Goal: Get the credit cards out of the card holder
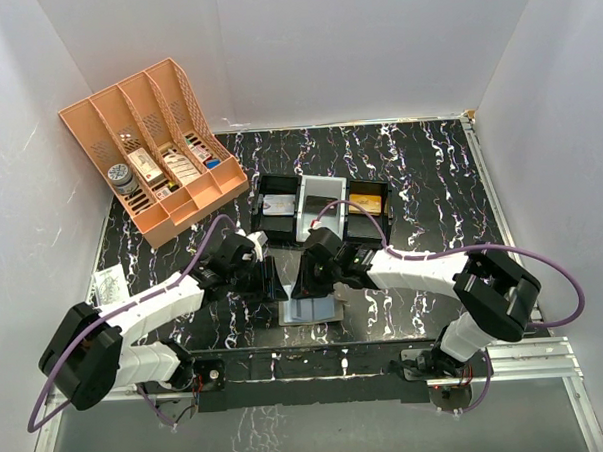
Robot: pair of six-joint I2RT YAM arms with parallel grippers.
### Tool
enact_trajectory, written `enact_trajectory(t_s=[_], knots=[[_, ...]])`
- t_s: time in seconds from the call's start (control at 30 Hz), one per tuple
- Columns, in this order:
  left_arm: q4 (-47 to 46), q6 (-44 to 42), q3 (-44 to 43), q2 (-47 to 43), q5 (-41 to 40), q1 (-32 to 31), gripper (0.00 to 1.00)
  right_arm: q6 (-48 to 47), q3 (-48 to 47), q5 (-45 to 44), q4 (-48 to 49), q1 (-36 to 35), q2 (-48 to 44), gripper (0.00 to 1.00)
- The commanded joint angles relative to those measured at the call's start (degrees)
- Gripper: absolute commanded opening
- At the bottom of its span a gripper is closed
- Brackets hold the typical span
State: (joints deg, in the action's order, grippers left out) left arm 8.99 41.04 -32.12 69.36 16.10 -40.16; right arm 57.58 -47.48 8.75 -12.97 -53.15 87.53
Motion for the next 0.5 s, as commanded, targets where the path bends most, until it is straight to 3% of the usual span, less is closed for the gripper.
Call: enact_trajectory(t_s=[0.0, 0.17, 0.47], knots=[[0.58, -0.75, -0.52, -0.54, 0.53, -0.18, 0.46, -1.23, -2.48, -1.38, 0.38, 0.09, -1.88, 0.23], [4.94, 0.78, -0.81, -3.63, -6.62, -0.18, 0.45, -3.2, -4.71, -4.86, -3.88, 0.06, -0.96, 0.43], [10.87, 2.72, -1.24, -9.77, -14.65, -0.18, 0.45, -4.95, -13.11, -15.35, -17.59, -2.98, 5.86, 0.56]])
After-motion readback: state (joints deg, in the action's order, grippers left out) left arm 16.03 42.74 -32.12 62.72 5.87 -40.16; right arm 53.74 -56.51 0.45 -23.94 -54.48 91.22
